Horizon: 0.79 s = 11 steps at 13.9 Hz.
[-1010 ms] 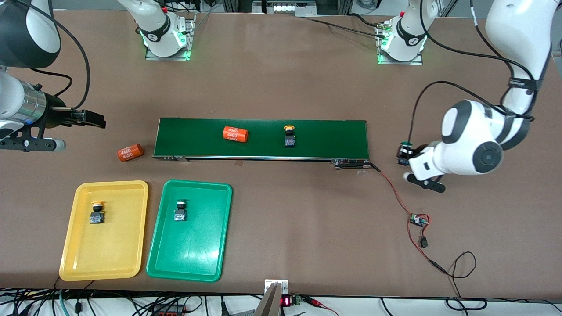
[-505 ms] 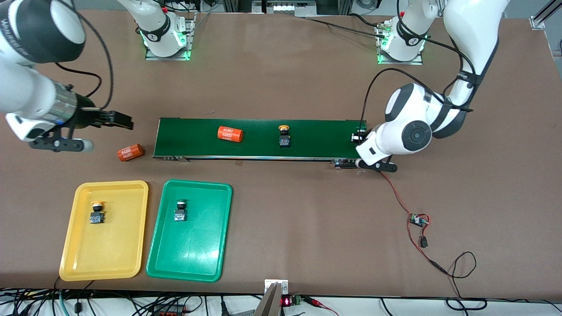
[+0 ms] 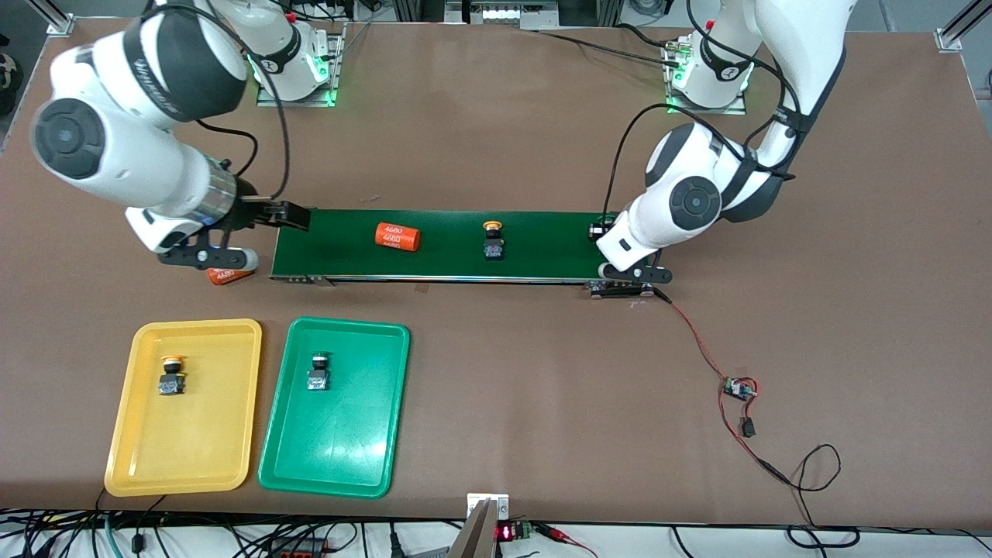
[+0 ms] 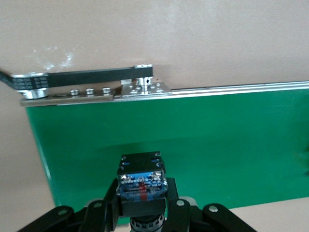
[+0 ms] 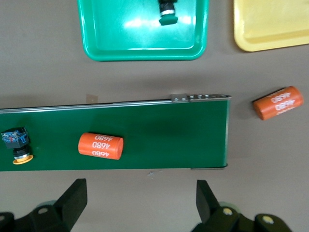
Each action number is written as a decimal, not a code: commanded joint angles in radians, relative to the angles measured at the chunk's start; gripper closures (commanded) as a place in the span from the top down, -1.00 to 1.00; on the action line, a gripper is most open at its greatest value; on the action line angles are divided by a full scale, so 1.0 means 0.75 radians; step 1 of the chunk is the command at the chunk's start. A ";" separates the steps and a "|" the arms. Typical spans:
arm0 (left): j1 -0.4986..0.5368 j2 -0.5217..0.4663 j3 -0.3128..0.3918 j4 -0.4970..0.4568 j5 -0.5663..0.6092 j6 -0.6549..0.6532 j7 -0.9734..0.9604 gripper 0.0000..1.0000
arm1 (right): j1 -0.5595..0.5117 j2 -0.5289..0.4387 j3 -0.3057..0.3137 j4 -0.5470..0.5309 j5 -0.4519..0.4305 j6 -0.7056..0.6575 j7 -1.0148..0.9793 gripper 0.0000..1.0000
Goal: Sort buttons by color to trays
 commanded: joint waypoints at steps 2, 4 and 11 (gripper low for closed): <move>-0.019 -0.052 0.015 -0.107 -0.032 0.120 0.016 -1.00 | -0.010 -0.026 0.087 -0.117 0.005 0.126 0.128 1.00; -0.019 -0.052 0.015 -0.139 -0.030 0.155 0.016 -1.00 | -0.008 -0.026 0.114 -0.170 -0.001 0.189 0.153 1.00; -0.017 -0.054 0.017 -0.123 -0.016 0.151 0.022 1.00 | 0.053 -0.006 0.124 -0.301 -0.009 0.381 0.265 1.00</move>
